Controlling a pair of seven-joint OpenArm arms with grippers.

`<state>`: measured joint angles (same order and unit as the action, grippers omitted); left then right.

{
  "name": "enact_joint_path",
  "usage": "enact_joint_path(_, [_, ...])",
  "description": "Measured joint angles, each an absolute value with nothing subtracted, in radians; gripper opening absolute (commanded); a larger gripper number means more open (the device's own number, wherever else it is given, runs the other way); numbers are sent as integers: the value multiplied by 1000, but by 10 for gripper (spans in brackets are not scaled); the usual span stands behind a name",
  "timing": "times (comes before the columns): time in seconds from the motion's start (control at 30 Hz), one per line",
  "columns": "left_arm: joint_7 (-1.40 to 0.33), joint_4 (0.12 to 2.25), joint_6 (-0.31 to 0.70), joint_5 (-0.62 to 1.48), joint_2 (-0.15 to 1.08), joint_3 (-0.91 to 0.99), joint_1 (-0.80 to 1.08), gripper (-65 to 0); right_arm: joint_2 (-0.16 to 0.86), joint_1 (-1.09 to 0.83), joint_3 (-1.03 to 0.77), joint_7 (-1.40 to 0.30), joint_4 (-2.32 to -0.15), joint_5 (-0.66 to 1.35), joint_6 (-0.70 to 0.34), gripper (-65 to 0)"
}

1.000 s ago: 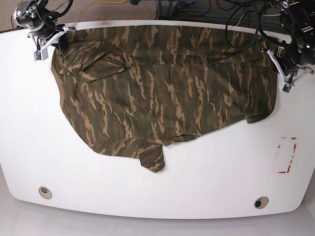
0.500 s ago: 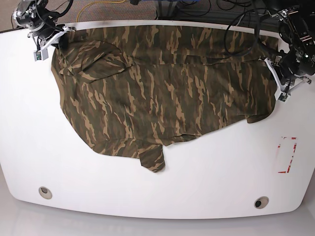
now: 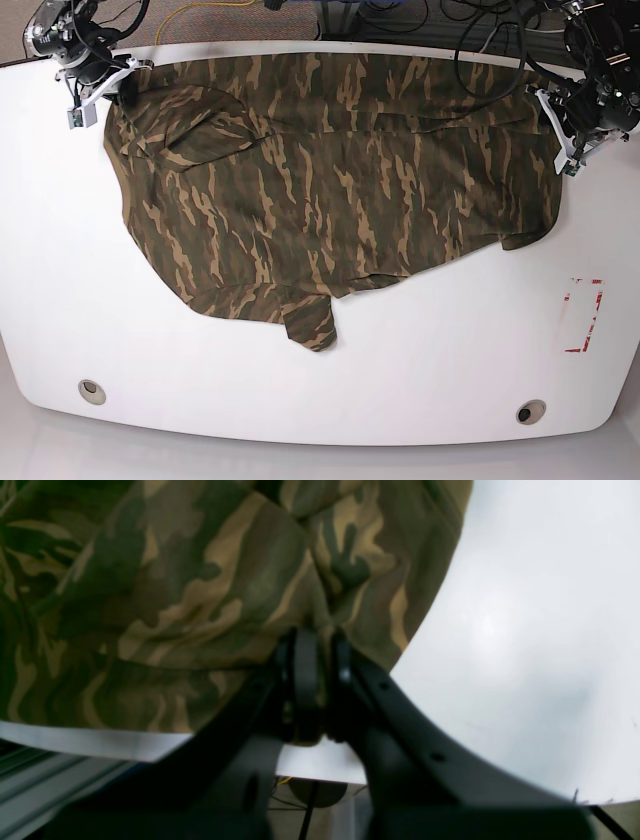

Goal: Layout the t-shirt on the table in an organized manner, then fold the t-shirt properly
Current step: 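Drag the held edge with the left gripper along the shirt's side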

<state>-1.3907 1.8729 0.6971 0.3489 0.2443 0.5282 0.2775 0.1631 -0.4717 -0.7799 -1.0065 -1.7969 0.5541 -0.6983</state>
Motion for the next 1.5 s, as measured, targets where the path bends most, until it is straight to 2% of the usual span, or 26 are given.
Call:
enact_joint_path(1.0, [-1342, 1784, 697, 344, 242, 477, 280, -421, 163, -471, -780, -1006, -1797, 554, -699, -645])
enact_joint_path(1.07, [-1342, 1784, 697, 344, 242, 477, 280, -440, 163, -471, -780, -1006, -1797, 554, -699, -645])
enact_joint_path(1.13, [-1342, 1784, 697, 344, 242, 477, 280, -496, 163, -471, -780, -1006, -1797, 554, -699, -645])
enact_joint_path(1.23, [-1341, 1784, 697, 344, 242, 477, 280, -546, 163, -471, -780, -1007, -1797, 554, -699, -645])
enact_joint_path(1.5, [-1337, 1782, 697, 342, 242, 439, 280, -599, 163, -471, -780, -1007, -1797, 554, -699, -645])
